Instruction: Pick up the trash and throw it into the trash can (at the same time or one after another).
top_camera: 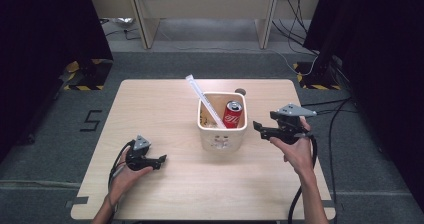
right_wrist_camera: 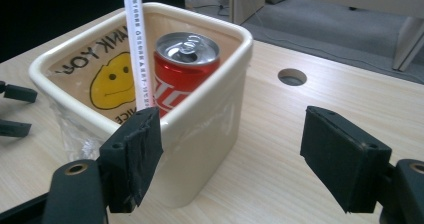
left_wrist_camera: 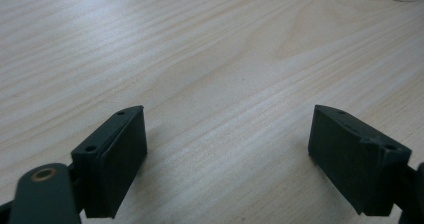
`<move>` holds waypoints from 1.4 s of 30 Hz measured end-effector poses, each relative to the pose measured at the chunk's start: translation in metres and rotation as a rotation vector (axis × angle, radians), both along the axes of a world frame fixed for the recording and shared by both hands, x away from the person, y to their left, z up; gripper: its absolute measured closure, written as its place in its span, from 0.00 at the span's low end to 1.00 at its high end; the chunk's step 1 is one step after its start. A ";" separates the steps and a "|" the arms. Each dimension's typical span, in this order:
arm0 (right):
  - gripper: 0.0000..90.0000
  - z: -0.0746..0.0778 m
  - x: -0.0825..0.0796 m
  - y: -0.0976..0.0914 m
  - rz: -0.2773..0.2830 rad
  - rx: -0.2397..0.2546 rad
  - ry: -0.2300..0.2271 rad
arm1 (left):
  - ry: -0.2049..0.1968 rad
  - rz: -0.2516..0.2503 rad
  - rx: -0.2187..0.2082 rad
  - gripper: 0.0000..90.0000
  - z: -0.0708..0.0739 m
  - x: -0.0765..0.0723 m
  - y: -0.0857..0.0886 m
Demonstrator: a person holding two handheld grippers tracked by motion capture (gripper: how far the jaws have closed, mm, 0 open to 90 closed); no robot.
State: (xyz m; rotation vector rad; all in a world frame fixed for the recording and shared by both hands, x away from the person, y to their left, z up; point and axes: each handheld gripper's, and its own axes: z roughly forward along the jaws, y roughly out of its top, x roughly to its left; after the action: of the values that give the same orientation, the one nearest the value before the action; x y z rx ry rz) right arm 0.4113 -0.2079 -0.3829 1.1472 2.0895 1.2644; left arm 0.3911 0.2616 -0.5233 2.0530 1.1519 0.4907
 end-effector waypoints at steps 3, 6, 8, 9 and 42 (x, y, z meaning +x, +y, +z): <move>0.27 -0.005 -0.003 -0.005 -0.011 0.006 0.008 | 0.001 0.001 -0.001 0.17 0.000 0.000 0.000; 0.27 -0.010 -0.006 -0.009 -0.019 0.001 0.017 | 0.001 0.001 0.000 0.17 0.000 0.000 0.000; 0.26 -0.014 -0.008 -0.011 -0.021 -0.010 0.019 | 0.001 0.001 -0.001 0.17 0.000 0.000 0.000; 0.25 -0.016 -0.009 -0.011 -0.024 -0.020 0.017 | 0.001 0.001 -0.001 0.17 0.000 0.000 0.000; 0.24 -0.064 -0.033 -0.003 -0.022 -0.115 0.039 | 0.001 0.001 -0.001 0.17 0.000 0.000 0.000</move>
State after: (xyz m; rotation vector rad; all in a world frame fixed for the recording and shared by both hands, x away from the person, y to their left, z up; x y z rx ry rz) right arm 0.3783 -0.2114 -0.4468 1.1487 2.1419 1.1055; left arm 0.3910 0.2616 -0.5233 2.0523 1.1532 0.4895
